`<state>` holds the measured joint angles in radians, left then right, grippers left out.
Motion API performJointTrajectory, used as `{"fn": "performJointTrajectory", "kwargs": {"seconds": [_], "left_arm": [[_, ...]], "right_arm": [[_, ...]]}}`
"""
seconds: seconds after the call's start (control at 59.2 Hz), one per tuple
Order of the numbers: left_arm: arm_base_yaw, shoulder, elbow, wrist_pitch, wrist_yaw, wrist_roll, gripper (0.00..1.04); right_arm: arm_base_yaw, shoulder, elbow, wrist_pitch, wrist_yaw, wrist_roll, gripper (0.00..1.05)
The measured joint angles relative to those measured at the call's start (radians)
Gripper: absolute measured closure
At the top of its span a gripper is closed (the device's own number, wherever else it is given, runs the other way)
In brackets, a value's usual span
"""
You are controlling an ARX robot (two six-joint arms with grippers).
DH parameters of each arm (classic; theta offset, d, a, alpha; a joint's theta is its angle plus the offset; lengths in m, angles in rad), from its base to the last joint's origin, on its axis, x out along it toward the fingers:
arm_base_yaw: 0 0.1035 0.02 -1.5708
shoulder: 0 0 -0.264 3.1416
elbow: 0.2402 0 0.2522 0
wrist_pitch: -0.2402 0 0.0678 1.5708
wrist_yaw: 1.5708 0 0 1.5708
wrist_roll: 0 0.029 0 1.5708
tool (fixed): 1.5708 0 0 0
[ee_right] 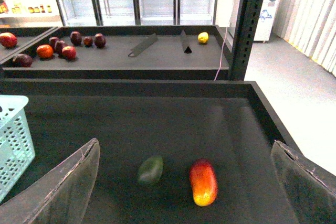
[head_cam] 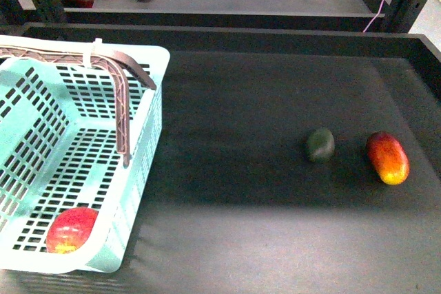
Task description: Pick apple with right arm and hold basket with left
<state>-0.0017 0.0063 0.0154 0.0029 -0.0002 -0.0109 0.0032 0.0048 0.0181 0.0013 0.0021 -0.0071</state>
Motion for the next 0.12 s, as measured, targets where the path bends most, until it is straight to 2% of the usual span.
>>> {"fn": "performJointTrajectory", "kwargs": {"seconds": [0.084,0.118], "left_arm": [[0.0,0.0,0.0,0.0,0.0,0.0,0.06],[0.0,0.0,0.0,0.0,0.0,0.002,0.06]], "right_arm": [[0.0,0.0,0.0,0.0,0.0,0.0,0.09],[0.0,0.0,0.0,0.0,0.0,0.0,0.09]]}}
